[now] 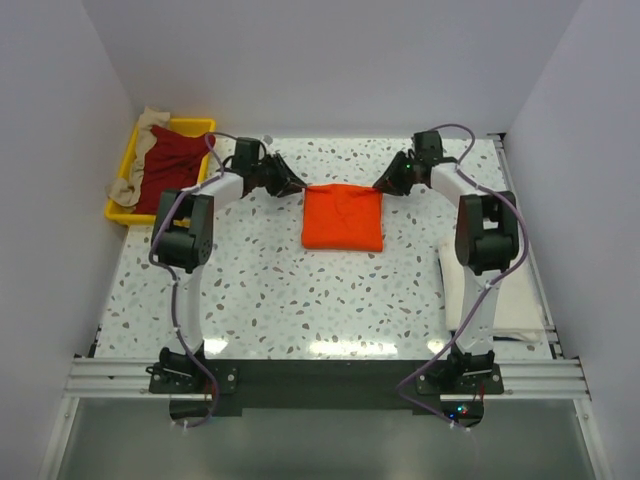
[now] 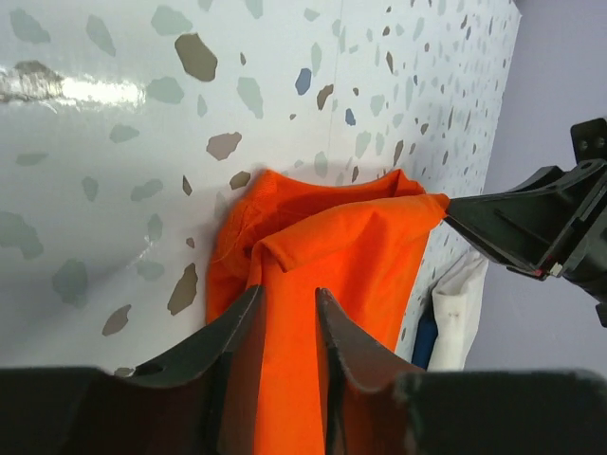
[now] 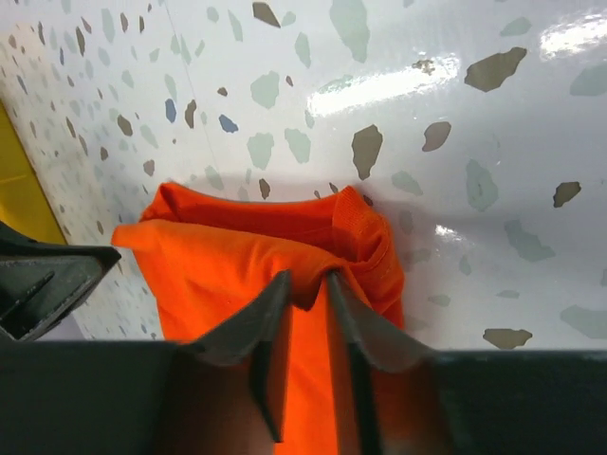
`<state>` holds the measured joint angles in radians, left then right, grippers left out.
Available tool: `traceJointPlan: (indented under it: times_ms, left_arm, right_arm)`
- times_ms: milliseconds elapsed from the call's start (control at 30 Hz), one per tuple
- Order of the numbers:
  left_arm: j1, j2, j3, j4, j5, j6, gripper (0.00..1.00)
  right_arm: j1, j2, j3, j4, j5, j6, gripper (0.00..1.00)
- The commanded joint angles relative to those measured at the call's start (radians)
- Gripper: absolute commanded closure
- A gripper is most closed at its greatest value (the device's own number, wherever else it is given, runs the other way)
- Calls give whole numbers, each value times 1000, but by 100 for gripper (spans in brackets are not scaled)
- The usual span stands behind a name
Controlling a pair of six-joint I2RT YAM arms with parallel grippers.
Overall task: Fold and stack the t-shirts
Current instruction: Fold the tshirt
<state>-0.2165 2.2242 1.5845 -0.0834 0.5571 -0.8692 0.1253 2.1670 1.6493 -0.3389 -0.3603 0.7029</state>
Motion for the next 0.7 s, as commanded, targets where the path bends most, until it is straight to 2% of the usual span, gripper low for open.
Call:
traceJointPlan:
  times_ms: [0,67,133,167,233,267,300,367,433,667]
  left_arm:
    - [34,-33,51,105,60,38,67]
    - [39,-61,37,103,40,50,63]
    - [37,-106,12,91,15,62,58]
    - [35,-119,3,85,-6,70,58]
    - [25,-158,-33,86,-17,68,65]
    - [17,-164,-40,85,-19,70,71]
    - [-3,-172,-43,51,-23,73,90]
    - [-27,-167,-37,31,-31,90,100]
    - [-58,-146,-14,-15,-45,104,100]
    - [-129,-75,-15,-1,-49,82,100]
  right_arm:
    - [-24,-19,50,32,-31,-5,67]
    - [-29,-36,55,5,-25,-32,53]
    - [-29,-90,41,-8,3,-52,47]
    - [-29,-110,27,-2,6,-57,45]
    - [-24,-168,-25,32,-21,-53,45]
    - [-12,-186,-57,50,-34,-49,48]
    - [-4,-197,-66,54,-40,-49,50]
    - [26,-219,-95,70,-48,-55,55]
    - [45,-216,-106,90,-58,-59,64]
    - [102,-98,-85,129,-134,-91,80]
